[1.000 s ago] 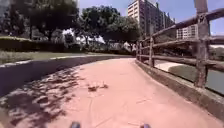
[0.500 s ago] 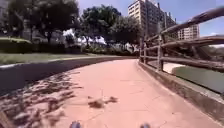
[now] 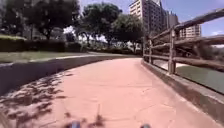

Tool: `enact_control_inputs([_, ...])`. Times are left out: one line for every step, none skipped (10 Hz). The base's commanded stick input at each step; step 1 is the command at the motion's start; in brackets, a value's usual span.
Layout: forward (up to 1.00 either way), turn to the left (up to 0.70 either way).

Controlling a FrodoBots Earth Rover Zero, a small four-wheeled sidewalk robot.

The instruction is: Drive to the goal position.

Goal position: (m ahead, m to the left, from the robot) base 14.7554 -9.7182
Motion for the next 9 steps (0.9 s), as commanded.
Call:
enact_control_inputs([1.00, 0.00])
enact_control_inputs([1.00, 0.00])
enact_control_inputs([1.00, 0.00])
enact_control_inputs([1.00, 0.00])
enact_control_inputs([1.00, 0.00])
enact_control_inputs([1.00, 0.00])
enact_control_inputs([1.00, 0.00])
enact_control_inputs([1.00, -0.30])
enact_control_inputs([1.00, -0.40])
